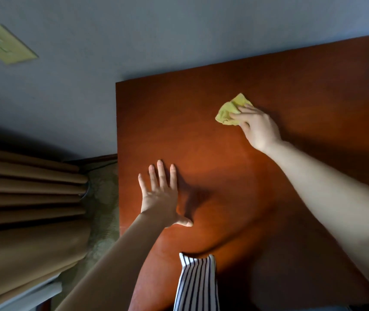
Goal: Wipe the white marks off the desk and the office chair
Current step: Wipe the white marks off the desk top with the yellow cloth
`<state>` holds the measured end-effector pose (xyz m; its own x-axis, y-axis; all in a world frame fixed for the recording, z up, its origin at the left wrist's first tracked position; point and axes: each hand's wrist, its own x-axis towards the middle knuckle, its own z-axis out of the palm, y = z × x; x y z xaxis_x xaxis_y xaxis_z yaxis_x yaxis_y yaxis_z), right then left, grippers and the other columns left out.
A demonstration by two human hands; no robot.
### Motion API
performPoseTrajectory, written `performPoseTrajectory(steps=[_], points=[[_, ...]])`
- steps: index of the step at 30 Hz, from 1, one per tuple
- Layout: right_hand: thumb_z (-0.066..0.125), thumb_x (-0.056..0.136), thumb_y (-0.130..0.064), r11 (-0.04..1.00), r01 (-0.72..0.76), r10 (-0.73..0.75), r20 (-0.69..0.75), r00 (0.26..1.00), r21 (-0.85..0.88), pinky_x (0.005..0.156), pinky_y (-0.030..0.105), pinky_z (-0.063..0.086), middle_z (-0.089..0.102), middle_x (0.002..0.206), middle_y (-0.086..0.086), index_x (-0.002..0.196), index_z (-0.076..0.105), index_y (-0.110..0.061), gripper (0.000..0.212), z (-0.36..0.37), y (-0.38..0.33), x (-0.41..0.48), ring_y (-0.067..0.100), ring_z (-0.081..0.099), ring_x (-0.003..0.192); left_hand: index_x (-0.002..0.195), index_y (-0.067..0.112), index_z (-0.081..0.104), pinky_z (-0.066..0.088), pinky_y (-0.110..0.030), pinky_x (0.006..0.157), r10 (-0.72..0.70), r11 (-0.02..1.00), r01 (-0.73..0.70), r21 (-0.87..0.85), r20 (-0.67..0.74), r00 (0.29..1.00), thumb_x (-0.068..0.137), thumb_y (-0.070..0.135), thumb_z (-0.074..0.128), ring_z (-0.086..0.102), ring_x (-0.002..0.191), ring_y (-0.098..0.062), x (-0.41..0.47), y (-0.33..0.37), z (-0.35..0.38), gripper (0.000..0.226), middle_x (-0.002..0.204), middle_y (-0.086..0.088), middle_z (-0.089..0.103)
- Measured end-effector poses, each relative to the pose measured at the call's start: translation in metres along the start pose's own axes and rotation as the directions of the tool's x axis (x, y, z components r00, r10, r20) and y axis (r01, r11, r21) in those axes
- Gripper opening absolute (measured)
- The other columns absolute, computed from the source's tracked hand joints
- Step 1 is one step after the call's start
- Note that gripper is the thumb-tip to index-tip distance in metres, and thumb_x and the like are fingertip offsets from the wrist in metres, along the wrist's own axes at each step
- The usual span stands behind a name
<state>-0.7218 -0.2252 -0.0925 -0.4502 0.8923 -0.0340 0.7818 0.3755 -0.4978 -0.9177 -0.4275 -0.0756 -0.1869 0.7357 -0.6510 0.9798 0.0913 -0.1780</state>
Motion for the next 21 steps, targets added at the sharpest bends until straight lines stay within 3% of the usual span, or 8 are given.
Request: performPoseTrajectory(steps=[4, 7, 10, 13, 16, 21], points=[[0.039, 0.098, -0.005, 0.983, -0.176, 0.171, -0.088, 0.981, -0.050, 0.111, 0.028, 0.023, 0.041, 0.147, -0.001, 0.131, 0.055, -0.023, 0.041, 0.017, -0.022, 0.048, 0.018, 0.027, 0.139, 0.138, 0.004, -0.034, -0.003, -0.063, 0.110, -0.009, 1.000, 0.009, 0.019, -0.021, 1.000, 0.050, 0.087, 0.058, -0.018, 0.140, -0.046, 0.000, 0.002, 0.003, 0.152, 0.148, -0.028, -0.030], [0.034, 0.098, -0.007, 0.975, -0.198, 0.184, -0.136, 0.973, -0.103, 0.110, 0.034, 0.023, 0.039, 0.148, -0.003, 0.132, 0.053, -0.029, 0.045, 0.033, -0.037, 0.052, 0.017, 0.026, 0.139, 0.138, 0.003, -0.034, -0.002, -0.061, 0.111, -0.018, 1.000, 0.018, 0.014, -0.004, 1.000, 0.050, 0.085, 0.061, -0.017, 0.140, -0.047, 0.003, 0.005, 0.001, 0.153, 0.148, -0.029, -0.030], [0.034, 0.099, -0.010, 0.991, -0.009, 0.002, -0.050, 0.999, -0.134, 0.110, 0.028, 0.018, 0.037, 0.149, -0.004, 0.133, 0.052, -0.031, 0.044, 0.046, -0.050, 0.026, 0.016, 0.026, 0.140, 0.139, 0.003, -0.033, -0.002, -0.060, 0.112, -0.023, 0.999, 0.023, 0.022, 0.007, 1.000, 0.050, 0.084, 0.061, -0.017, 0.140, -0.047, 0.003, 0.005, -0.001, 0.153, 0.148, -0.029, -0.030], [0.041, 0.096, -0.010, 0.979, 0.174, -0.173, 0.022, 0.985, -0.110, 0.110, 0.033, 0.020, 0.043, 0.145, -0.003, 0.130, 0.057, -0.030, 0.042, 0.050, -0.058, -0.022, 0.019, 0.033, 0.138, 0.139, 0.002, -0.033, -0.001, -0.060, 0.112, -0.028, 0.999, 0.028, 0.037, 0.012, 1.000, 0.049, 0.084, 0.061, -0.016, 0.140, -0.047, 0.002, 0.005, -0.002, 0.154, 0.148, -0.029, -0.029], [0.050, 0.087, -0.004, 0.941, 0.338, -0.337, 0.012, 0.941, -0.017, 0.102, 0.045, 0.037, 0.060, 0.128, 0.003, 0.113, 0.070, -0.020, 0.036, 0.046, -0.057, -0.083, 0.026, 0.051, 0.124, 0.140, 0.004, -0.031, -0.002, -0.062, 0.111, -0.032, 0.998, 0.032, 0.060, 0.011, 0.999, 0.048, 0.087, 0.059, -0.014, 0.141, -0.045, 0.001, 0.003, -0.004, 0.153, 0.150, -0.028, -0.027], [0.047, 0.087, -0.013, 0.841, 0.538, -0.532, 0.096, 0.841, -0.054, 0.099, 0.043, 0.045, 0.065, 0.121, -0.004, 0.106, 0.073, -0.026, 0.034, 0.038, -0.034, -0.160, 0.020, 0.057, 0.118, 0.146, 0.003, -0.018, -0.001, -0.065, 0.110, -0.038, 0.986, 0.040, 0.161, -0.018, 0.999, 0.046, 0.094, 0.049, -0.001, 0.144, -0.042, -0.004, 0.004, -0.014, 0.150, 0.155, -0.027, -0.011]])
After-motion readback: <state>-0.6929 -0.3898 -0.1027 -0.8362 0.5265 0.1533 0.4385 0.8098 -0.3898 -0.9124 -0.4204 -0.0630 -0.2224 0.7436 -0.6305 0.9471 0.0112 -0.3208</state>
